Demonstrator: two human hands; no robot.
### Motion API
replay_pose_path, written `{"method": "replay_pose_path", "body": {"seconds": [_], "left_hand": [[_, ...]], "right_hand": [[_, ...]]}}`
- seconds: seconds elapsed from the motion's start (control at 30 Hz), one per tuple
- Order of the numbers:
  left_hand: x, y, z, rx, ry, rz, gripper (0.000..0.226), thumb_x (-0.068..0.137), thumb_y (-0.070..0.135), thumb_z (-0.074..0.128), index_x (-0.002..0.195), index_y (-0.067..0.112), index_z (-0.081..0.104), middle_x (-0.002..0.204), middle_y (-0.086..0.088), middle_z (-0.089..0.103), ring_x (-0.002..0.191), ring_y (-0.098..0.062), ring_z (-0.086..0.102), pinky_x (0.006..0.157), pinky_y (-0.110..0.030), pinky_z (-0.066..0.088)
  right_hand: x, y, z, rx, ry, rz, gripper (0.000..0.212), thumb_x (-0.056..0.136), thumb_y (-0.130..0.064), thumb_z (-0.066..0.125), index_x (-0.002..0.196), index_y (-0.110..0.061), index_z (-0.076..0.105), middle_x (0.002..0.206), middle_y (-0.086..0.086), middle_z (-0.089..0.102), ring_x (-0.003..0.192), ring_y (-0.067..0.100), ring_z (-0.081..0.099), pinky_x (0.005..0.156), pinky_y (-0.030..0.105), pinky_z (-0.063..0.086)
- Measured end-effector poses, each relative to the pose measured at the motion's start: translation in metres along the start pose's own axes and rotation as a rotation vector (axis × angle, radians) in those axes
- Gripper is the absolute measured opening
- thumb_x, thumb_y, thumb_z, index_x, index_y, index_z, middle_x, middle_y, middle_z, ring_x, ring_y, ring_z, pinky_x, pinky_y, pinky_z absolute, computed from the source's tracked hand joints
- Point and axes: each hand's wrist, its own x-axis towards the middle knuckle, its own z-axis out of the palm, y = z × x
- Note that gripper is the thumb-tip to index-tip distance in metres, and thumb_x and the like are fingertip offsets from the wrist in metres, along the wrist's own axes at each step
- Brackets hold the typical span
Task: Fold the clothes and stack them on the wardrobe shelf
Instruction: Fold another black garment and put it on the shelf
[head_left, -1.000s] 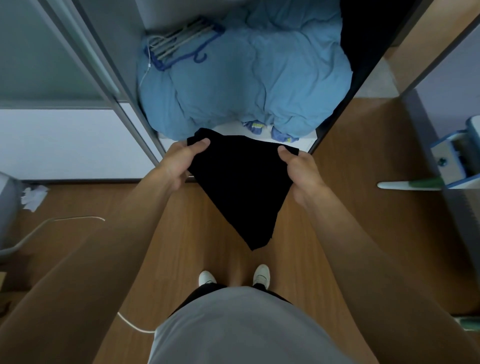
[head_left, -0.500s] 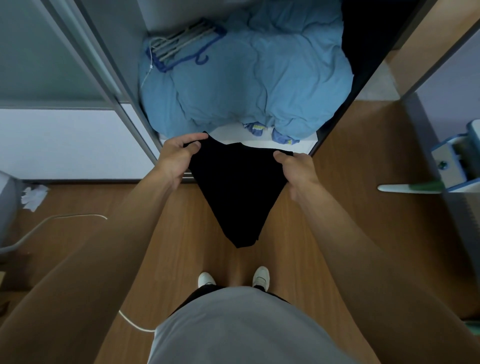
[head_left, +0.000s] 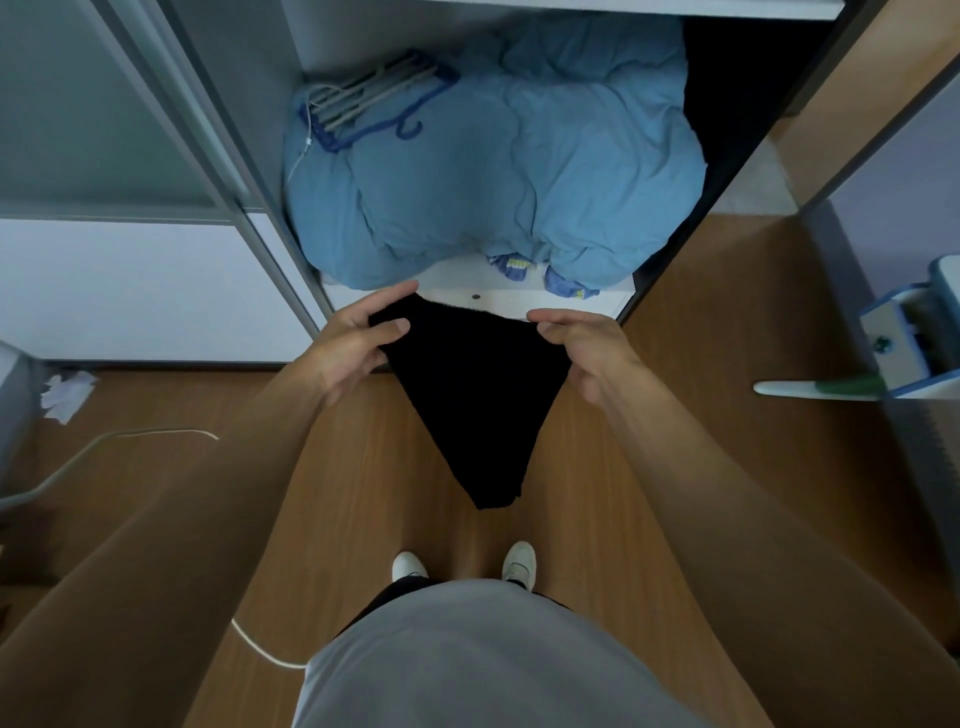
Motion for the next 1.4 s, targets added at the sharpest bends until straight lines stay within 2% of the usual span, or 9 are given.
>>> {"method": "replay_pose_path", "body": {"seconds": [0.17,0.33,0.5,0.63,0.83,0.97,1.13,1.3,1.4], "left_hand": [[0.007,0.000,0.015,0.200,0.275,-0.055,0.029,0.101,0.009,0.055,0.102,0.027,0.078,0.112,-0.003,0.075,0.102,-0.019,0.069,0.081,-0.027,0.056],[0.013,0.014,0.021,0.326,0.287,-0.044,0.028,0.100,0.009,0.055,0.099,0.024,0.079,0.103,0.002,0.076,0.086,-0.006,0.071,0.070,-0.013,0.053],[0.013,0.025,0.018,0.391,0.206,-0.116,0.012,0.093,0.019,0.068,0.096,0.022,0.079,0.100,0.001,0.078,0.094,-0.012,0.072,0.081,-0.018,0.051],[0.012,0.029,0.018,0.550,0.096,-0.153,0.026,0.083,0.029,0.080,0.108,0.022,0.077,0.106,0.006,0.073,0.099,-0.007,0.068,0.080,-0.014,0.048],[0.008,0.033,0.022,0.701,0.012,-0.177,0.039,0.079,0.040,0.083,0.114,0.026,0.073,0.122,0.008,0.064,0.114,-0.011,0.059,0.102,-0.024,0.044],[0.005,0.034,0.017,0.967,-0.051,-0.221,0.059,0.075,0.035,0.086,0.128,0.023,0.064,0.123,0.007,0.059,0.108,-0.011,0.054,0.081,-0.016,0.040],[0.006,0.026,0.014,1.059,0.122,-0.173,0.030,0.082,0.027,0.082,0.105,0.009,0.073,0.107,-0.010,0.071,0.094,-0.021,0.062,0.078,-0.027,0.045],[0.003,0.028,0.010,1.220,0.344,-0.145,0.060,0.066,0.054,0.087,0.109,0.015,0.071,0.110,-0.005,0.066,0.094,-0.020,0.058,0.073,-0.031,0.041],[0.001,0.032,0.000,1.276,0.373,-0.135,0.070,0.063,0.062,0.084,0.112,0.016,0.066,0.119,-0.005,0.059,0.107,-0.025,0.058,0.082,-0.035,0.046]], "right_hand": [[-0.002,0.001,-0.005,-0.029,0.028,-0.029,0.019,0.092,0.002,0.064,0.096,-0.010,0.078,0.090,0.008,0.076,0.071,0.013,0.072,0.061,0.019,0.056],[-0.004,0.009,-0.009,-0.279,0.014,-0.190,0.032,0.087,-0.004,0.074,0.118,-0.008,0.071,0.107,0.004,0.071,0.084,0.006,0.068,0.064,0.007,0.050],[-0.006,0.021,-0.008,-0.598,-0.087,-0.200,0.061,0.082,-0.014,0.082,0.137,-0.006,0.056,0.118,-0.002,0.059,0.088,-0.004,0.056,0.060,-0.004,0.040],[-0.006,0.021,-0.004,-0.880,-0.132,-0.162,0.069,0.084,-0.012,0.079,0.145,-0.006,0.047,0.139,0.008,0.054,0.113,0.013,0.055,0.087,0.014,0.043],[-0.004,0.016,0.006,-1.159,-0.069,-0.257,0.034,0.093,-0.004,0.063,0.127,-0.006,0.065,0.124,0.015,0.066,0.113,0.027,0.062,0.084,0.023,0.044],[0.002,0.013,0.004,-1.203,-0.007,-0.294,0.022,0.097,-0.006,0.056,0.112,0.001,0.070,0.113,0.018,0.069,0.103,0.031,0.064,0.084,0.031,0.050],[0.007,0.011,0.001,-1.166,0.021,-0.386,0.021,0.096,-0.005,0.055,0.107,-0.001,0.072,0.110,0.018,0.070,0.101,0.031,0.065,0.088,0.043,0.054],[0.007,0.009,-0.002,-1.179,-0.005,-0.437,0.025,0.099,-0.017,0.056,0.119,-0.009,0.069,0.142,0.016,0.050,0.133,0.035,0.044,0.109,0.041,0.038],[0.000,0.006,0.001,-0.970,-0.126,-0.463,0.017,0.101,-0.015,0.052,0.100,-0.009,0.068,0.106,0.009,0.067,0.105,0.026,0.060,0.085,0.034,0.044]]}}
